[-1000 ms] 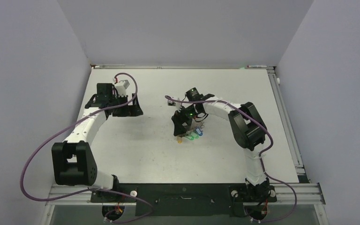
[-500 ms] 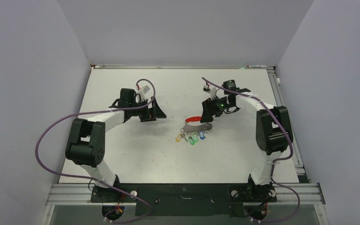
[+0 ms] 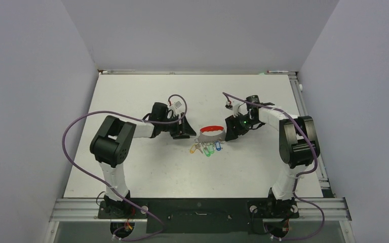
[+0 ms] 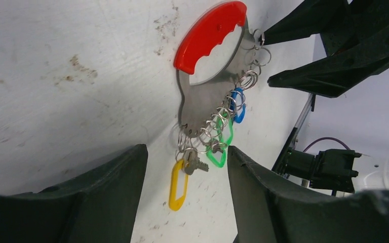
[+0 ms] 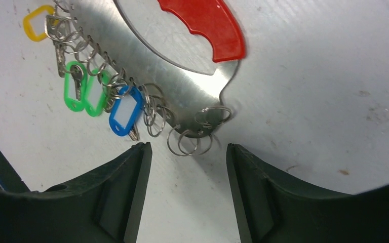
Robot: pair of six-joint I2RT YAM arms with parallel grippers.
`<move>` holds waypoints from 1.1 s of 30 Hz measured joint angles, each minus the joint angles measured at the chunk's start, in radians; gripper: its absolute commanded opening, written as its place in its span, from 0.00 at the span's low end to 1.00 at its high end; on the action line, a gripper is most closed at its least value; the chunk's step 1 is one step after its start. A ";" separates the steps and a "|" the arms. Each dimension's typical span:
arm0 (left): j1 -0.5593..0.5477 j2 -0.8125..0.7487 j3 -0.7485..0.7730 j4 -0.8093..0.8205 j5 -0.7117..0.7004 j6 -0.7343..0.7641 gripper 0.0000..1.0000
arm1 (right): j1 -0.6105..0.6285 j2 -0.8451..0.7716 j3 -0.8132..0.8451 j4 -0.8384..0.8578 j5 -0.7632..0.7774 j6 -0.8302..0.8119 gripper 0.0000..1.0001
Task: Remove the keys from the keyring
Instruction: Pick up the keyring from the center of the board.
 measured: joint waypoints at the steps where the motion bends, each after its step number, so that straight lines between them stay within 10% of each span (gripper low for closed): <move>1: -0.007 0.009 0.001 0.017 0.000 -0.011 0.53 | 0.003 0.005 0.000 0.000 -0.014 0.000 0.56; 19: -0.040 0.095 0.021 0.095 -0.003 -0.088 0.02 | 0.045 0.035 -0.008 0.042 -0.116 0.034 0.50; 25: -0.032 0.089 -0.019 0.150 -0.002 -0.093 0.00 | 0.045 0.041 -0.008 0.045 -0.132 0.034 0.51; 33: -0.045 -0.012 -0.024 0.046 -0.048 0.065 0.00 | 0.036 0.055 0.016 -0.015 -0.220 -0.024 0.79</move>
